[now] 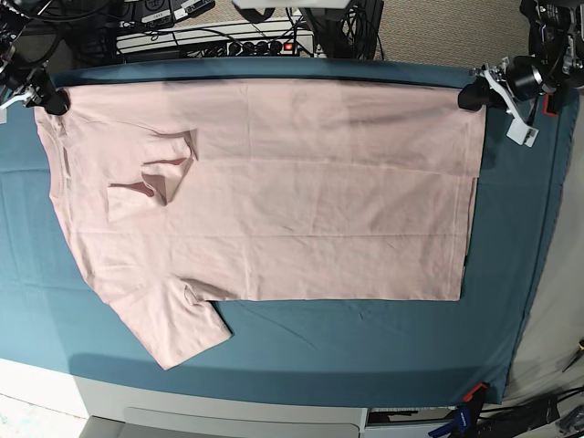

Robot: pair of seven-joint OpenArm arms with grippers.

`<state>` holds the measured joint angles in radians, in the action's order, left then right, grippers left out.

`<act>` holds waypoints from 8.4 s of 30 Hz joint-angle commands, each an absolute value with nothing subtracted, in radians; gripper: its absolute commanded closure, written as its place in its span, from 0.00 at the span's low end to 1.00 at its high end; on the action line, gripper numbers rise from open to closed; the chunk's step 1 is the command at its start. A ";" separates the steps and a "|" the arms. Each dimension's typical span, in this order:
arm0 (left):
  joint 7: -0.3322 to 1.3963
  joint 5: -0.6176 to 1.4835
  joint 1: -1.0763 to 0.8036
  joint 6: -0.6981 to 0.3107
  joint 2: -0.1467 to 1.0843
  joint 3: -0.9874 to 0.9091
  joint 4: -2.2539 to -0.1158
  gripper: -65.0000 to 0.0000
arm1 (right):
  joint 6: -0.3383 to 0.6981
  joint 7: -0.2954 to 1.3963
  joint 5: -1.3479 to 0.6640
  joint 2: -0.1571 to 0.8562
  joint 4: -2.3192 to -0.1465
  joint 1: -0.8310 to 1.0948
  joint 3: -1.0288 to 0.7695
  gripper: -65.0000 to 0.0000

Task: Fold the T-shirt properly
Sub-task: 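Pull both held corners toward the robot to straighten the shirt, then release the corners and move both grippers to the shirt's side edge, then grasp the side edge of the shirt with both grippers, then lift the side edge and fold it toward the collar with both grippers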

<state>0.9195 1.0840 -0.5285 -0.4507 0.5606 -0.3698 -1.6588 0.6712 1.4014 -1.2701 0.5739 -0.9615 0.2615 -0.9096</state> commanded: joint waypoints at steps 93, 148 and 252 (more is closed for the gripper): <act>0.785 0.816 0.732 -0.421 0.464 -0.123 -0.439 0.67 | 0.410 0.715 -0.141 0.371 -0.973 -0.593 -0.237 0.75; 0.858 0.981 0.734 -0.620 0.391 -0.123 -0.480 1.00 | 0.237 0.393 -0.105 0.480 -0.495 -0.711 -0.237 0.51; 1.396 1.484 0.492 -0.698 0.649 -0.123 -0.645 1.00 | 0.698 0.484 -0.351 0.582 -0.965 -0.077 -0.480 1.00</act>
<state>1.3994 1.4681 0.4709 -0.6933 0.6128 -0.1181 -0.6308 0.7193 0.4717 -0.3656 0.5484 -0.9512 -0.0719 -0.4694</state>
